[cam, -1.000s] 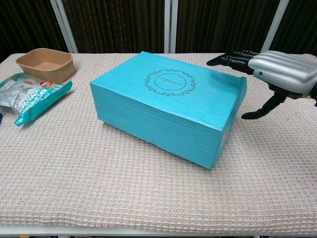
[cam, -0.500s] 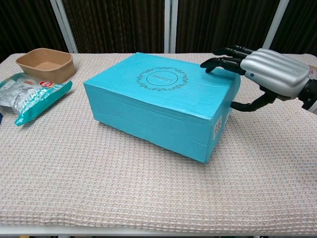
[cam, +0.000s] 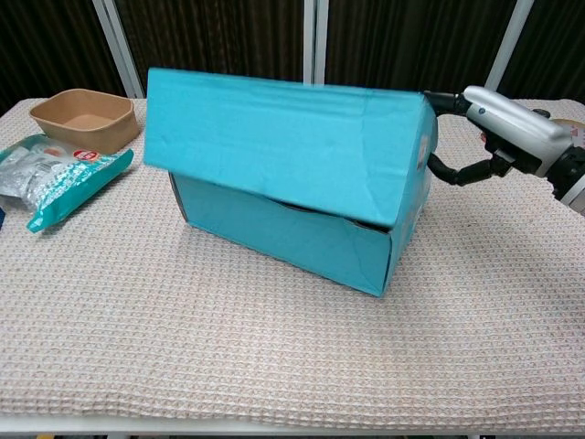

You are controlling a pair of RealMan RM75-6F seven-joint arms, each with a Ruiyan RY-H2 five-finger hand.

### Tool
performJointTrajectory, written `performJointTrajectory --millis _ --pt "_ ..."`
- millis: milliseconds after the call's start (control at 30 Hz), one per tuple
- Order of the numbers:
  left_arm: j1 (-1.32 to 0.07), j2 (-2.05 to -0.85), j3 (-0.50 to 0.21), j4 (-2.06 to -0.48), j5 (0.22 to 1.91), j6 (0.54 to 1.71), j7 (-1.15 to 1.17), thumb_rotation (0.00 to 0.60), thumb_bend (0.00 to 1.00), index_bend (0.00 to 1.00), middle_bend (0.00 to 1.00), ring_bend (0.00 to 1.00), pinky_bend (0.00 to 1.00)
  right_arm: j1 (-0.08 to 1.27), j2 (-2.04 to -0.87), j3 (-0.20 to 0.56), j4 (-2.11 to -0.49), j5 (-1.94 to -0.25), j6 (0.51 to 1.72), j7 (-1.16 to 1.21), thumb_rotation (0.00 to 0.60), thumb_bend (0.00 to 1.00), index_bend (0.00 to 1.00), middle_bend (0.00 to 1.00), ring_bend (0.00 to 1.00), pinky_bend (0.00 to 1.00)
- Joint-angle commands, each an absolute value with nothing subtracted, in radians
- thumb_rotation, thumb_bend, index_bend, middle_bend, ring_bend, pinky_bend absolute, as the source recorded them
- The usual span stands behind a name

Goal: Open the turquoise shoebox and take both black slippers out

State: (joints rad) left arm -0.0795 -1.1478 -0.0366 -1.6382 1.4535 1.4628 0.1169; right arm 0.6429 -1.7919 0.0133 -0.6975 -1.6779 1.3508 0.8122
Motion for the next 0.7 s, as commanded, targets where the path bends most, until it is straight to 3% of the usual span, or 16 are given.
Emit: performJointTrajectory --millis 33,300,467,533,600,700 --pt "-0.081 -1.148 -0.036 -1.638 1.454 1.460 0.116 0.600 0.11 0.10 0.04 0.00 0.03 0.644 -1.728 0.070 -0.839 -1.572 1.241 1.009 0.600 0.70 0.29 0.32 0.23 0.22" --pt "-0.089 -1.140 -0.038 -1.644 1.459 1.454 0.113 0.600 0.11 0.10 0.04 0.00 0.03 0.660 -1.610 0.196 -1.091 -1.372 1.028 1.320 0.600 0.63 0.24 0.32 0.17 0.22" --pt "-0.093 -1.133 -0.039 -1.653 1.466 1.454 0.118 0.600 0.11 0.10 0.04 0.00 0.03 0.667 -1.580 0.271 -1.164 -1.274 0.941 1.368 0.600 0.55 0.19 0.30 0.14 0.18" --pt "-0.094 -1.131 -0.040 -1.656 1.466 1.453 0.120 0.600 0.11 0.10 0.04 0.00 0.03 0.668 -1.577 0.295 -1.178 -1.250 0.924 1.369 0.600 0.49 0.06 0.21 0.07 0.12" --pt "-0.096 -1.129 -0.041 -1.659 1.463 1.451 0.123 0.600 0.11 0.10 0.04 0.00 0.03 0.669 -1.583 0.321 -1.184 -1.217 0.915 1.352 0.600 0.46 0.00 0.09 0.01 0.04" --pt "-0.103 -1.123 -0.043 -1.662 1.468 1.447 0.128 0.600 0.11 0.10 0.04 0.00 0.03 0.667 -1.595 0.368 -1.182 -1.135 0.914 1.274 0.600 0.44 0.00 0.00 0.00 0.00"
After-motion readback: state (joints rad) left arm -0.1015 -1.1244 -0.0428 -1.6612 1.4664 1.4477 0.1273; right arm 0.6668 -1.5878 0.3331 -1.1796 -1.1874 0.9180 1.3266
